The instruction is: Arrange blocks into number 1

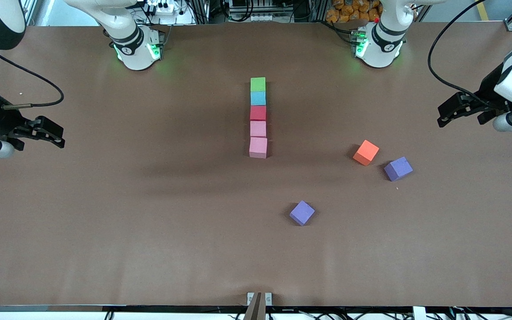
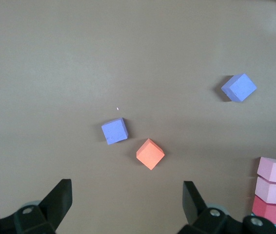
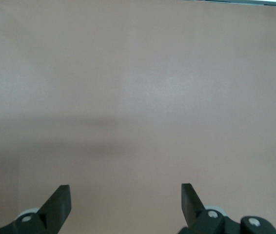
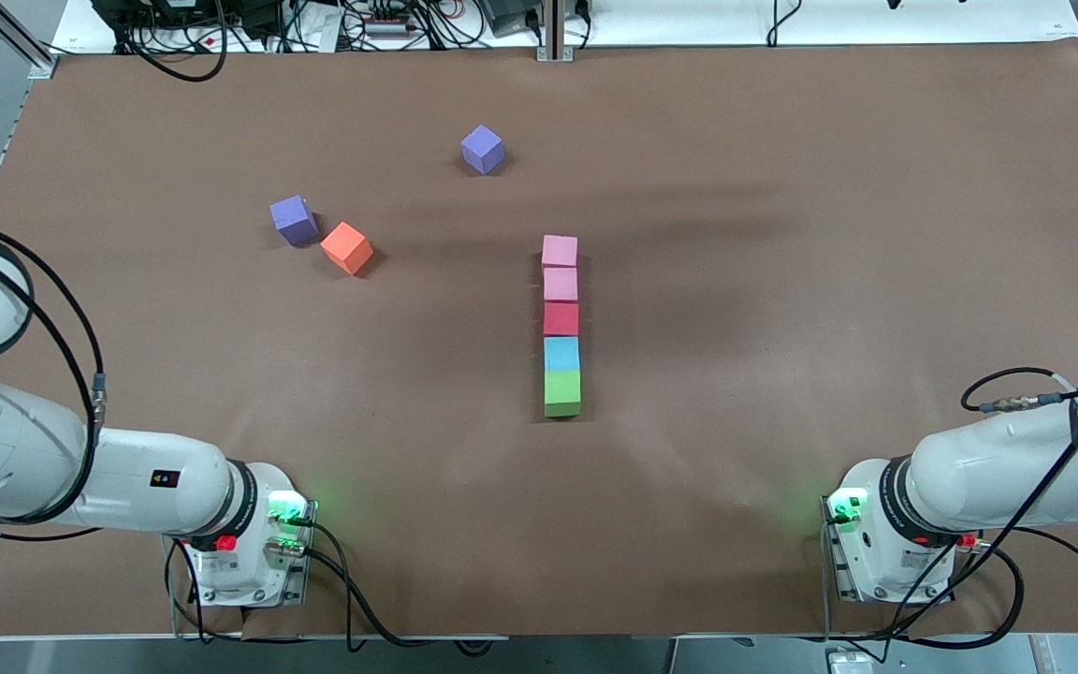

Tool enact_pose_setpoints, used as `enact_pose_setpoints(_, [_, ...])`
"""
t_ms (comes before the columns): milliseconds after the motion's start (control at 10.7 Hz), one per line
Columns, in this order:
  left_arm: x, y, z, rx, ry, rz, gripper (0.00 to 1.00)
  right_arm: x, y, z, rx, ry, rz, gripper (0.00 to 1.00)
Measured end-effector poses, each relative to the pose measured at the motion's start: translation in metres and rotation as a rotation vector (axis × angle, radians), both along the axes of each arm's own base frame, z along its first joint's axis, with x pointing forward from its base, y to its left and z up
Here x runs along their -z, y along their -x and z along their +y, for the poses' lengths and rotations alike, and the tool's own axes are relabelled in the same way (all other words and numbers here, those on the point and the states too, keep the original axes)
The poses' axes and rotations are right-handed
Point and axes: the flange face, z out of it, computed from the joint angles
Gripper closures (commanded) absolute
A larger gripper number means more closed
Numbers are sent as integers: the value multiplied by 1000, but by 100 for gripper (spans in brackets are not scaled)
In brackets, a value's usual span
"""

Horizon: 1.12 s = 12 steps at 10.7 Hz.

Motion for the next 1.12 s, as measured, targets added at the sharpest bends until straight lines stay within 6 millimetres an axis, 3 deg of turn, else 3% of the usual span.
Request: enact_pose_setpoints(1118, [0,6,4,93,-34,27,0,-4,5,-5,9,5,33,0])
